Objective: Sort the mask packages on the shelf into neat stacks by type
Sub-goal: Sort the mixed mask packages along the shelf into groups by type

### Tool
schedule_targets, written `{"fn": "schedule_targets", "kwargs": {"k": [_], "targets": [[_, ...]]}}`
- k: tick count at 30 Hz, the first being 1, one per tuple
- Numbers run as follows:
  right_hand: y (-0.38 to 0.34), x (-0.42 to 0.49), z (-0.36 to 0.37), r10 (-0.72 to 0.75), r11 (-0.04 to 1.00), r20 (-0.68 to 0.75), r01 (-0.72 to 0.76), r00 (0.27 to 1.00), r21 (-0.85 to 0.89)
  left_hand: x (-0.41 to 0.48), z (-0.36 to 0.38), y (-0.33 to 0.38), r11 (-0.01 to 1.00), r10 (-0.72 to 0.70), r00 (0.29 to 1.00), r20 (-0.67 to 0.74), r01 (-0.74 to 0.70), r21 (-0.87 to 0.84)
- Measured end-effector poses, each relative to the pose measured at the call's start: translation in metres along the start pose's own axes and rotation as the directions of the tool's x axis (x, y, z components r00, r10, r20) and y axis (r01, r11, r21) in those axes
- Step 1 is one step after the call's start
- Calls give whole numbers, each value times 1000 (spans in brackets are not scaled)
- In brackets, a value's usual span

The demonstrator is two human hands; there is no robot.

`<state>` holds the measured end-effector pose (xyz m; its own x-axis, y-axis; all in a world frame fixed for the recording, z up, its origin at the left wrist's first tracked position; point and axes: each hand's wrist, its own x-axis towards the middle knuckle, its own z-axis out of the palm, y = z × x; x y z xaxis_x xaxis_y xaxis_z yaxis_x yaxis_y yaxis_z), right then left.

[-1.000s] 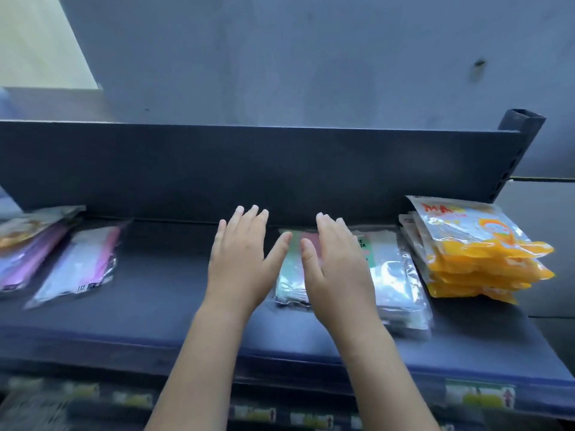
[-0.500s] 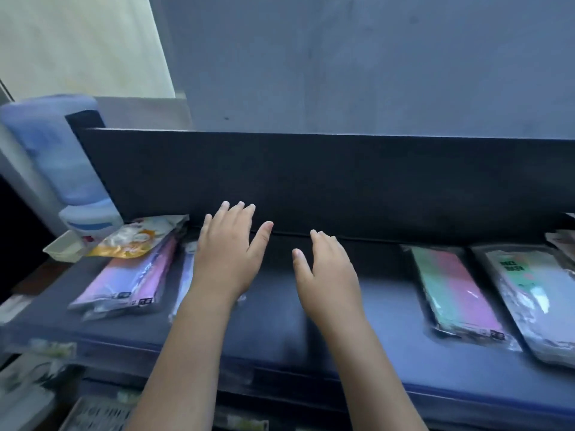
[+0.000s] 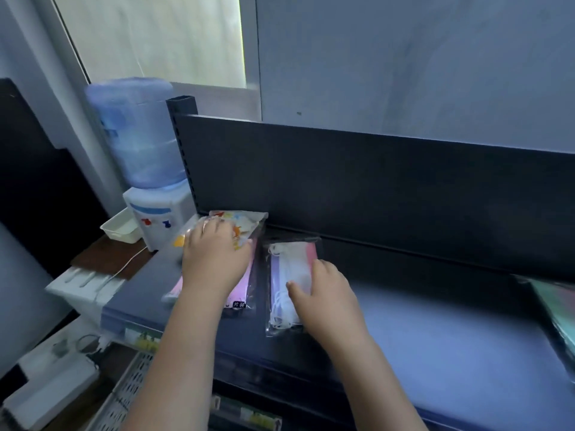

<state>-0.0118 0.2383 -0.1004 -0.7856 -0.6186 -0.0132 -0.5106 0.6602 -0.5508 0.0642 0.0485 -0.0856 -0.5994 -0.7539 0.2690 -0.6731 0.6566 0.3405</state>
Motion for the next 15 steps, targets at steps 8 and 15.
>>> {"fn": "schedule_targets", "kwargs": {"k": [8,15], "targets": [[-29,20,35,196,968,55,-184,979,-171,21,6,-34,995,-97,977,188,92,36],[-31,25,39,207,967,-137,-224,969,-123,26,10,-37,993,-111,953,283,114,3]]}}
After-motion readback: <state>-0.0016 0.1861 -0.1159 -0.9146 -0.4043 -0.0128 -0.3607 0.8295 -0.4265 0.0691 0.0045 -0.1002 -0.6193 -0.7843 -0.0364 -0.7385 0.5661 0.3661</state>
